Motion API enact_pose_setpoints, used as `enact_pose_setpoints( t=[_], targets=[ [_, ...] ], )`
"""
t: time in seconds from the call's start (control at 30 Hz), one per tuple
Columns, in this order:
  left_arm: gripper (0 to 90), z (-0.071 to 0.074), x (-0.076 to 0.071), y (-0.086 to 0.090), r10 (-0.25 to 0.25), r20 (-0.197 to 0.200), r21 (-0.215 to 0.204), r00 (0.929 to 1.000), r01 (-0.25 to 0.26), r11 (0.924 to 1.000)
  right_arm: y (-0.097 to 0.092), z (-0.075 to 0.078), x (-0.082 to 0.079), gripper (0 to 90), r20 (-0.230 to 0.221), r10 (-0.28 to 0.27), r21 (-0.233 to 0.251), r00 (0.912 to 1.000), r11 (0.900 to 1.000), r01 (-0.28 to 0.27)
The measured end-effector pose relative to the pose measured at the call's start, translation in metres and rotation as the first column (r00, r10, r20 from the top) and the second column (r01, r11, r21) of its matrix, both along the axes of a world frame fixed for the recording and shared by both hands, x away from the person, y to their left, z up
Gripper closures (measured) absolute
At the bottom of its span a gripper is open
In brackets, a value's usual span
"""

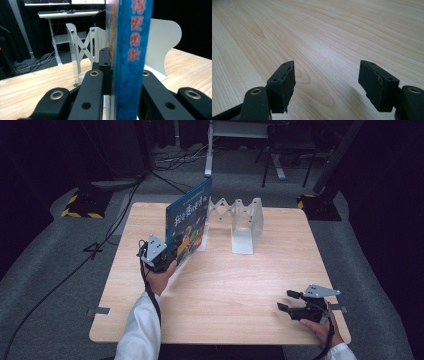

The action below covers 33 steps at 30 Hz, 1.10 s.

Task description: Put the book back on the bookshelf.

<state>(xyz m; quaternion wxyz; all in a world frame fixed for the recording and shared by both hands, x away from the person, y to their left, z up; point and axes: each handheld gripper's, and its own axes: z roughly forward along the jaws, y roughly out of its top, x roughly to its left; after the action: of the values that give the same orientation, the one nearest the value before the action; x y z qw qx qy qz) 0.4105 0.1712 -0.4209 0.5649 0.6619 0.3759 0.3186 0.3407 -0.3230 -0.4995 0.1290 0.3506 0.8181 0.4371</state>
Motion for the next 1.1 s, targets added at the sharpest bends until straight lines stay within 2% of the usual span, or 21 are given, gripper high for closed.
enact_pose_setpoints(
  t=[0.13, 0.23, 0.33, 0.4, 0.5, 0.67, 0.87, 1.1],
  targets=[
    [82.9, -0.008, 0.001, -0.002, 0.029, -0.001, -0.023, 0.9996, -0.029, 0.9993, 0.001, 0.000, 0.000, 30.2, -0.004, 0.002, -0.006, 1.0000, 1.0000, -0.002],
    [82.9, -0.013, 0.001, -0.004, 0.028, -0.001, -0.023, 0.9996, -0.028, 0.9993, 0.002, -0.001, 0.000, 30.1, -0.005, 0.007, -0.017, 1.0000, 0.9998, -0.007],
    [82.8, -0.021, 0.003, -0.007, 0.025, -0.023, -0.003, 0.9994, -0.025, 0.9997, 0.003, -0.001, 0.000, 30.0, -0.004, 0.013, -0.027, 0.9999, 0.9995, -0.013],
    [82.7, -0.023, 0.003, -0.008, 0.025, -0.022, -0.013, 0.9995, -0.025, 0.9996, 0.003, -0.001, 0.000, 30.1, -0.005, 0.013, -0.028, 0.9999, 0.9995, -0.013],
    [82.6, -0.022, 0.005, -0.010, 0.038, -0.021, -0.004, 0.9990, -0.039, 0.9992, 0.003, -0.001, 0.000, 30.4, -0.006, 0.001, -0.028, 1.0000, 0.9996, -0.001],
    [81.7, -0.022, 0.012, -0.011, 0.081, -0.035, -0.017, 0.9961, -0.082, 0.9965, 0.003, -0.001, 0.000, 30.5, -0.003, -0.002, -0.033, 1.0000, 0.9995, 0.002],
    [79.5, -0.024, 0.018, -0.015, 0.122, -0.028, -0.011, 0.9922, -0.122, 0.9925, 0.005, -0.002, 0.000, 30.5, -0.003, 0.004, -0.042, 1.0000, 0.9991, -0.004],
    [76.0, -0.022, 0.028, -0.023, 0.152, -0.033, 0.053, 0.9878, -0.151, 0.9872, 0.006, -0.002, 0.000, 30.5, 0.001, 0.008, -0.051, 1.0000, 0.9987, -0.008]
  ],
)
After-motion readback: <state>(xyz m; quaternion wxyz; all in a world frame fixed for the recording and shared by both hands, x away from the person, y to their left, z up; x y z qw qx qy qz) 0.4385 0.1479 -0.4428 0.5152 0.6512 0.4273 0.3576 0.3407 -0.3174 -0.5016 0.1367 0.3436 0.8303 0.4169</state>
